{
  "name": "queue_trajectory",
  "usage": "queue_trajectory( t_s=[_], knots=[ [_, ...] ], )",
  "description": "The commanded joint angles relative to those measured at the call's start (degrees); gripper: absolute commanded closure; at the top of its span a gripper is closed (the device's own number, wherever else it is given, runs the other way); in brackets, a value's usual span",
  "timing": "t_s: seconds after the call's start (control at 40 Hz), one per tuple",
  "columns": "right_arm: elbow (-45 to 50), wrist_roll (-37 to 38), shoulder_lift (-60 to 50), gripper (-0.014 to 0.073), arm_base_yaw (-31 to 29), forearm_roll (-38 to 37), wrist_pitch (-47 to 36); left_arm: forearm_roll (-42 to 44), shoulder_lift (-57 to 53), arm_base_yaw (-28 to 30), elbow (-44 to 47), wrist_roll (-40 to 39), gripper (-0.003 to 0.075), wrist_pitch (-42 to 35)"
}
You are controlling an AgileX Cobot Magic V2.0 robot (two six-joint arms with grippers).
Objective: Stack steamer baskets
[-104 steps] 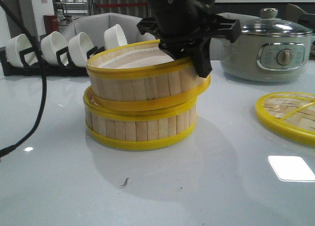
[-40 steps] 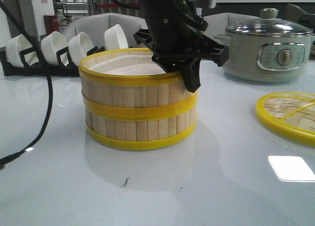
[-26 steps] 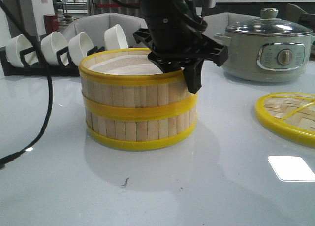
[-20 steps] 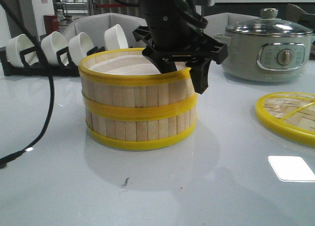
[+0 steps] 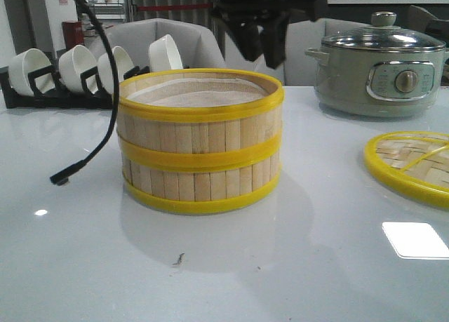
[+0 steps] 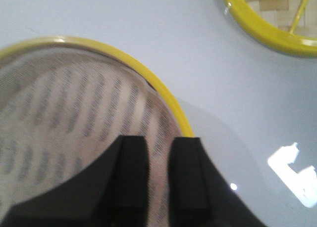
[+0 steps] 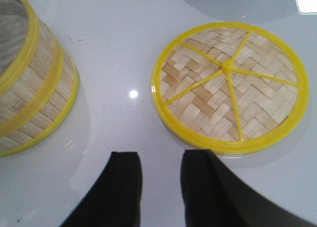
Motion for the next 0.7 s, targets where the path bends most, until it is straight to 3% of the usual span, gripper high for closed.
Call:
queue_trajectory(
  t_s=[0.0,0.43,0.68],
  knots=[
    [-2.3,-0.7,-0.4,0.0265,-0.1,-0.7,-3.8,2.7,-6.8,1.5,-3.5,-1.0,0.061,-3.1],
    [-2.3,-0.7,-0.4,0.0265,-0.1,-0.7,-3.9,0.6,-26.5,17.7,-1.8,-2.5,0.0617,-5.9],
    [-2.3,-0.7,-0.4,0.0265,-0.1,-0.7,-3.8,-0.6,-41.9,24.7,14.4,-2.5,0.0617,-10.9]
  ],
)
